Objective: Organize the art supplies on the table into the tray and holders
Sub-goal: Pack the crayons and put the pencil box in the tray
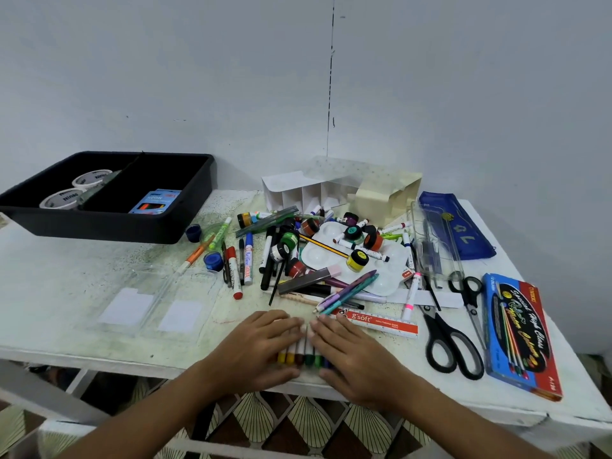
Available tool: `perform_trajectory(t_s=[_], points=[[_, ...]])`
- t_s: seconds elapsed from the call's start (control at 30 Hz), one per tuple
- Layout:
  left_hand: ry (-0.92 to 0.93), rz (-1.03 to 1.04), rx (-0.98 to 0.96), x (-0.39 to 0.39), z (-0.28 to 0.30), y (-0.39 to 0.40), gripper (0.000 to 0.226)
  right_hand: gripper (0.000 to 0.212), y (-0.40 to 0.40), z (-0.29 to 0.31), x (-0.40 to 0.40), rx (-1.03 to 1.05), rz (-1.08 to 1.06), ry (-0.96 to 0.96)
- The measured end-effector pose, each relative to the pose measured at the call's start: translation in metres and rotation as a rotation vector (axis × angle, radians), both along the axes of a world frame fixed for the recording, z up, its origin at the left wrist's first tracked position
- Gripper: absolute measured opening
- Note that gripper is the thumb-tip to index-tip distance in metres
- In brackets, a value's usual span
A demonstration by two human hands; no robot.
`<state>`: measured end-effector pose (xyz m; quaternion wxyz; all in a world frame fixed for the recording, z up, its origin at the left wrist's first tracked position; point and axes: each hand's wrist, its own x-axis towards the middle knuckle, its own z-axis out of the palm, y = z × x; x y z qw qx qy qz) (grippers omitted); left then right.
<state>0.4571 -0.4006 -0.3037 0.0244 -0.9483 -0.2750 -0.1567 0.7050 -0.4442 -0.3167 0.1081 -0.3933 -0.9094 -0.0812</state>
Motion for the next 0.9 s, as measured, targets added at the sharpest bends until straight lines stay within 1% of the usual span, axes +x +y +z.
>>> perform_trajectory(t_s=[0.1, 0.27, 0.5, 0.73, 0.9], points=[[0.016, -0.008, 0.038, -0.002, -0.004, 0.002, 0.055, 0.057, -0.001, -0.008, 0.002, 0.022, 0.013, -0.017], [0.038, -0.007, 0.035, -0.004, -0.011, 0.007, 0.055, 0.057, 0.005, -0.010, 0.002, 0.000, 0.003, -0.039], [0.080, -0.025, 0.038, -0.015, -0.017, 0.002, 0.058, 0.058, 0.005, -0.004, -0.001, 0.002, 0.017, 0.018], [0.170, -0.045, 0.023, -0.019, -0.017, 0.004, 0.056, 0.054, 0.008, -0.010, -0.001, 0.034, 0.044, -0.030], [0.221, -0.053, -0.002, -0.021, -0.011, 0.006, 0.062, 0.055, 0.011, -0.010, 0.000, 0.001, 0.044, -0.014]])
